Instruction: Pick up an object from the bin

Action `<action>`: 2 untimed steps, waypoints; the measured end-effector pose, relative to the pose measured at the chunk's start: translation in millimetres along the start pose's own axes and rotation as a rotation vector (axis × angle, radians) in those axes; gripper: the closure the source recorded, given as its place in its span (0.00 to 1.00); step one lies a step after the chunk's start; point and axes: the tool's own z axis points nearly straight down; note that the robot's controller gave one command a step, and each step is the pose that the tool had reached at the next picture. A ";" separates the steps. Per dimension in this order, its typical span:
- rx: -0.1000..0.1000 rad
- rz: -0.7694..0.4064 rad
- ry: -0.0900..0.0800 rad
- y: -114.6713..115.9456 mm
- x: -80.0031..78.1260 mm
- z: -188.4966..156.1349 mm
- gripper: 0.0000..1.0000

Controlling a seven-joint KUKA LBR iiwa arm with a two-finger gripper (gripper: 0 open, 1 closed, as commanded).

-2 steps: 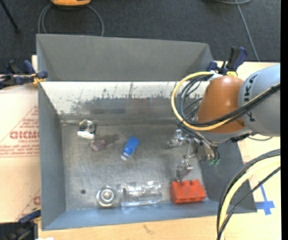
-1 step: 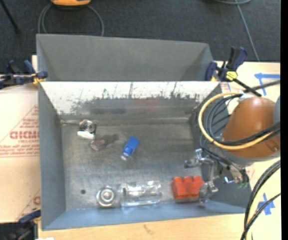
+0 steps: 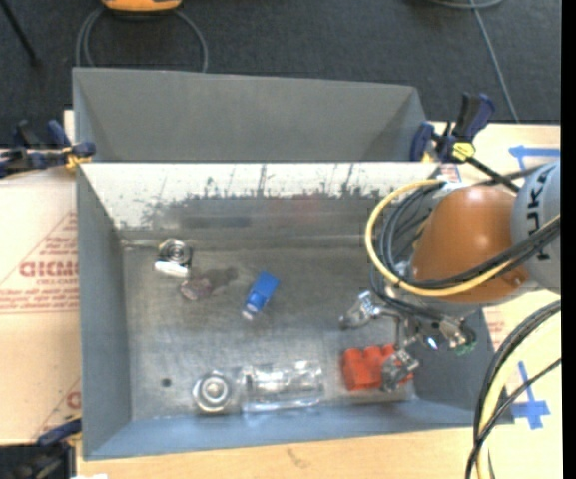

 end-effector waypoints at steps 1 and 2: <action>0.003 -0.001 -0.003 -0.9 -1.0 -1.9 1.00; 0.005 -0.336 -0.004 -18.7 -17.4 -139.5 1.00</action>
Offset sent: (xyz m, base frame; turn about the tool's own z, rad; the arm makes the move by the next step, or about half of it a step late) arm 0.0000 0.0000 0.0000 0.0000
